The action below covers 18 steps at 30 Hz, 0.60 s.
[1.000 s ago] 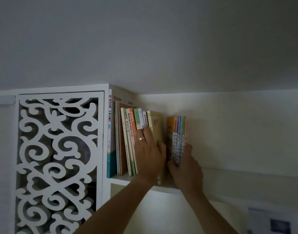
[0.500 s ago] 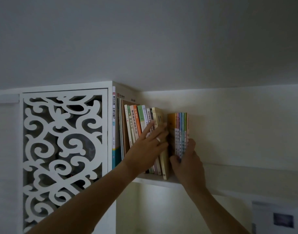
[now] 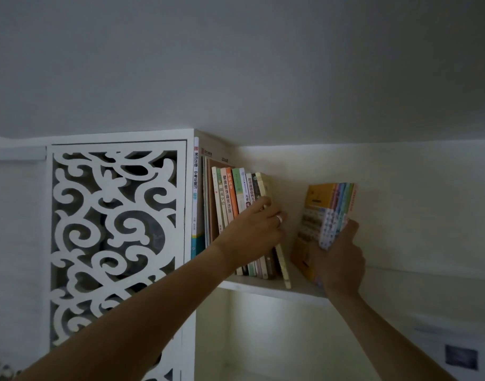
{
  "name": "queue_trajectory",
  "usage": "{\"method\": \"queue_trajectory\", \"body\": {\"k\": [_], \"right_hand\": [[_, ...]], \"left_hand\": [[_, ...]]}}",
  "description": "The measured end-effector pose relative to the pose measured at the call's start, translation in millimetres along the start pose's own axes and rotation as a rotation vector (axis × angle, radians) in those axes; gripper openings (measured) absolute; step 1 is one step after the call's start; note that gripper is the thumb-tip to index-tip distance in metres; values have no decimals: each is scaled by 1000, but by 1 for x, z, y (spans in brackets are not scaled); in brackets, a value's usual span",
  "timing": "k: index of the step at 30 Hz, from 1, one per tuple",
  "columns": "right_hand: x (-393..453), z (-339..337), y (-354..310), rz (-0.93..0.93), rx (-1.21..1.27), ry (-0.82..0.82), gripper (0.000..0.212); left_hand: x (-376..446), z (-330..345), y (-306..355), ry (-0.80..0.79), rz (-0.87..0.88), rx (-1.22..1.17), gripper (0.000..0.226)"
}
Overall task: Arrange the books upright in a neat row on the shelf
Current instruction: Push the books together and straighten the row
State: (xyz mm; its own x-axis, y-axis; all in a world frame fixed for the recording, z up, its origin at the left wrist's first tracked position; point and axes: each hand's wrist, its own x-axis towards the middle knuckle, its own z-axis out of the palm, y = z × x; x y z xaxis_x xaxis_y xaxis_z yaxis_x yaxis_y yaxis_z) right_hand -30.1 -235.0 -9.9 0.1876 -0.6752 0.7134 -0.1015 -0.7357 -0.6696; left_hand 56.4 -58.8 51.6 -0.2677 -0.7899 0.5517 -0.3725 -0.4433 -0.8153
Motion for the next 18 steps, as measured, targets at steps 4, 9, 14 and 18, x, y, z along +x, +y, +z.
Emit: {"method": "queue_trajectory", "body": {"k": [4,9,14,18], "right_hand": [[12,-29,21,2,-49,22,79],[26,-59,45,29,-58,70,69],[37,-76,65,103,-44,97,61],[38,-77,71,75,5,65,70]], "left_hand": [[22,-20,-12,278,-69,-161,16],[52,-30,-5,427,-67,-222,19],[57,-29,14,553,-134,-301,21],[71,-33,15,536,-385,-426,20]]}}
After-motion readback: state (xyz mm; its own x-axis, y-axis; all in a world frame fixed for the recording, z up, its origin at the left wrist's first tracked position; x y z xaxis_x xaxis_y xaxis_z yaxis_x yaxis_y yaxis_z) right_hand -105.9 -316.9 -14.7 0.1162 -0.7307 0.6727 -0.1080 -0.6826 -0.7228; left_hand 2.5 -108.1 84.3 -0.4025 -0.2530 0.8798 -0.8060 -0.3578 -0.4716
